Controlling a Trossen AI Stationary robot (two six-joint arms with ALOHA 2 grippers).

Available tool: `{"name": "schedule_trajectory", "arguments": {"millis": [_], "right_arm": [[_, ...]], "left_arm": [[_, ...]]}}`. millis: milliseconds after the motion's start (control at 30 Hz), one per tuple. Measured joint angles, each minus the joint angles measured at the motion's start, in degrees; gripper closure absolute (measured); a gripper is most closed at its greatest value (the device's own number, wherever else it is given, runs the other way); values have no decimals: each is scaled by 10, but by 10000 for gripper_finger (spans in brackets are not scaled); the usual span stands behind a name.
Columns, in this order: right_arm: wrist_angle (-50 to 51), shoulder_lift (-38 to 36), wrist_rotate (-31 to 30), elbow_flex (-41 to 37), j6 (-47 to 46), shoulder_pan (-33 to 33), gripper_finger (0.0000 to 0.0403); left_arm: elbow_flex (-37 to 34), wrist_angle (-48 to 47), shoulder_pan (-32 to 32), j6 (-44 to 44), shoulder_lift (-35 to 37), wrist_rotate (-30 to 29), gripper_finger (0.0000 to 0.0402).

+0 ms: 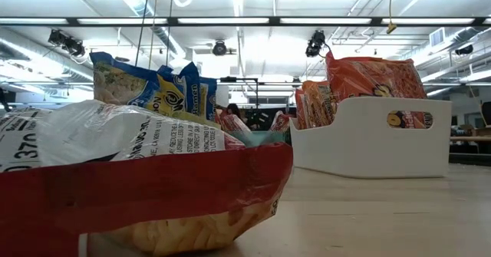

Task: Sort Maruchan noodles
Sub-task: Put the orange noodle pack into the white bin

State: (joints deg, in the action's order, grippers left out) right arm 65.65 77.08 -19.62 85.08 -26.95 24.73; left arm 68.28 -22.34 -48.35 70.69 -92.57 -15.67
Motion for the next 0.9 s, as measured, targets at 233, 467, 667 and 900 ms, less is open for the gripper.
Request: {"name": "schedule_trajectory", "arguments": {"millis": [233, 467, 667, 900], "right_arm": [[1, 2, 29, 0, -43, 20, 226], [26, 2, 64, 0, -96, 28, 226], [36, 2, 68, 0, -125, 35, 226], [35, 2, 63, 0, -134, 33, 226]], "left_arm": [[-156, 62, 63, -22, 13, -45, 182], [-307, 373, 147, -102, 15, 23, 182], [-322, 381, 155, -202, 14, 0, 182], [-322, 413, 171, -277, -3, 3, 182]]}}
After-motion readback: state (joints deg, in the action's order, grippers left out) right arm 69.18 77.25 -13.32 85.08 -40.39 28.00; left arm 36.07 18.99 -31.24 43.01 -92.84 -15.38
